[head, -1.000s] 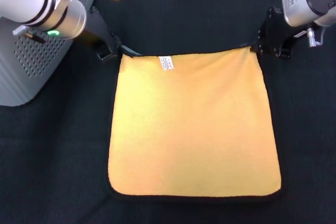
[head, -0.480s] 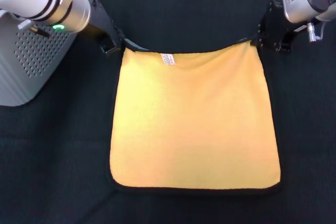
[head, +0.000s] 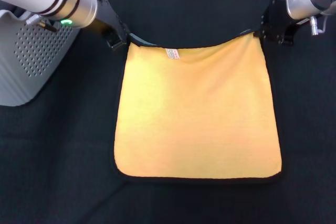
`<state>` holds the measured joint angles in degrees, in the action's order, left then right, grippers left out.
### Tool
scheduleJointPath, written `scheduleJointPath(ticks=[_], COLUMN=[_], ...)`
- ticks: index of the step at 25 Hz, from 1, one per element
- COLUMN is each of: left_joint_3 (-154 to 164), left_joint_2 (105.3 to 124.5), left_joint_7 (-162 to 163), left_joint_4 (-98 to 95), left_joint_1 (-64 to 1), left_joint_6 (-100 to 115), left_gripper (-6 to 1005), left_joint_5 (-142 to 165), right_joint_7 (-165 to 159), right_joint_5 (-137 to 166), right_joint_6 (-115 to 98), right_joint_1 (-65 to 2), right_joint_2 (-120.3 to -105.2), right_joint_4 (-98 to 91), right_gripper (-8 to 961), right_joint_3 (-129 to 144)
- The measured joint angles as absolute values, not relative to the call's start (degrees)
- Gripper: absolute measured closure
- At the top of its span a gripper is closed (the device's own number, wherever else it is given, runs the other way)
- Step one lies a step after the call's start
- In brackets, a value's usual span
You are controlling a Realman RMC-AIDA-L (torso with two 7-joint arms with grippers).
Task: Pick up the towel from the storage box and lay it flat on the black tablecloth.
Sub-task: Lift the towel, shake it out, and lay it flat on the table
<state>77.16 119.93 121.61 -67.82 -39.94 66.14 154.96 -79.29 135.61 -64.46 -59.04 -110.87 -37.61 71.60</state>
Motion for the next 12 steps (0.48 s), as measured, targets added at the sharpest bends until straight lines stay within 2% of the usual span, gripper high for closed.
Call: scheduleJointPath(ticks=[12], left_joint_3=[77.17], left_joint_2=[119.88], left_joint_7=[121.41], left_joint_4=[-66.53], left_joint_1=[-40.22], left_joint_6=[64.04], left_gripper=[973], left_joint_5=[154.95], right_joint_7=[-78.5], right_joint_5=[135.52], right_joint_6=[-62.75], right_joint_1=[-58.54], right_joint_2=[-111.07], right_joint_4=[-37.18], right_gripper=[946], right_joint_3=[71.54])
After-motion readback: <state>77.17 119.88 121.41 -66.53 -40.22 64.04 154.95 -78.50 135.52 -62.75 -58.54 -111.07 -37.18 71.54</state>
